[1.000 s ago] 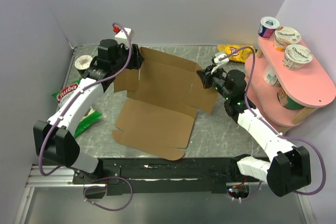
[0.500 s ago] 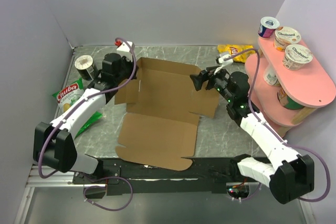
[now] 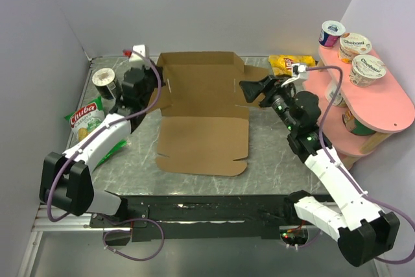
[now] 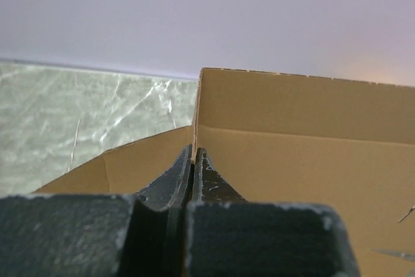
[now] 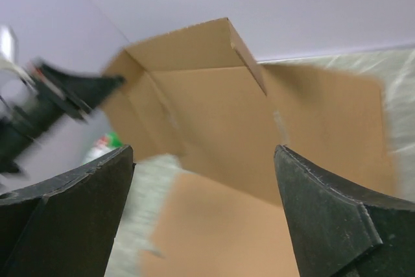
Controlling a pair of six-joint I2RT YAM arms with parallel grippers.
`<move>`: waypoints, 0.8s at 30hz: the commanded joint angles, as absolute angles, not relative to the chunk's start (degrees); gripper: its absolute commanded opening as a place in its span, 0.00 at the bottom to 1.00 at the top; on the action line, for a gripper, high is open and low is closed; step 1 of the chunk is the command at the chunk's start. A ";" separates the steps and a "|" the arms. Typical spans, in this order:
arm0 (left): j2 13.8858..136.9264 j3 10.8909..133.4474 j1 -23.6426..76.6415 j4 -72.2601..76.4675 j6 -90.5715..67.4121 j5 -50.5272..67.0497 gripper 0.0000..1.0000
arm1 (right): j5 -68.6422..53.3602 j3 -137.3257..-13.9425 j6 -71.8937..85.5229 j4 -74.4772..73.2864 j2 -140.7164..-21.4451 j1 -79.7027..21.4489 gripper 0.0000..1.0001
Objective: Fold the paper box
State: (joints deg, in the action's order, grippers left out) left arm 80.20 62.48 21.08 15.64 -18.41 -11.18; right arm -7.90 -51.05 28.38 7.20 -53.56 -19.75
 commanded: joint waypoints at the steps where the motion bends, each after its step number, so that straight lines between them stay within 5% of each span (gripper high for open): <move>1: 75.77 50.14 22.32 31.70 -22.41 -14.14 0.01 | -3.26 -47.82 45.93 13.17 -55.19 -23.98 0.92; 10: 70.31 35.52 27.42 47.28 -18.55 -21.09 0.01 | 2.37 -47.73 58.69 22.57 -65.46 -36.64 0.91; 24: 69.26 26.90 37.88 60.99 -7.13 -31.81 0.01 | 15.90 -48.52 71.09 25.48 -73.21 -37.88 0.91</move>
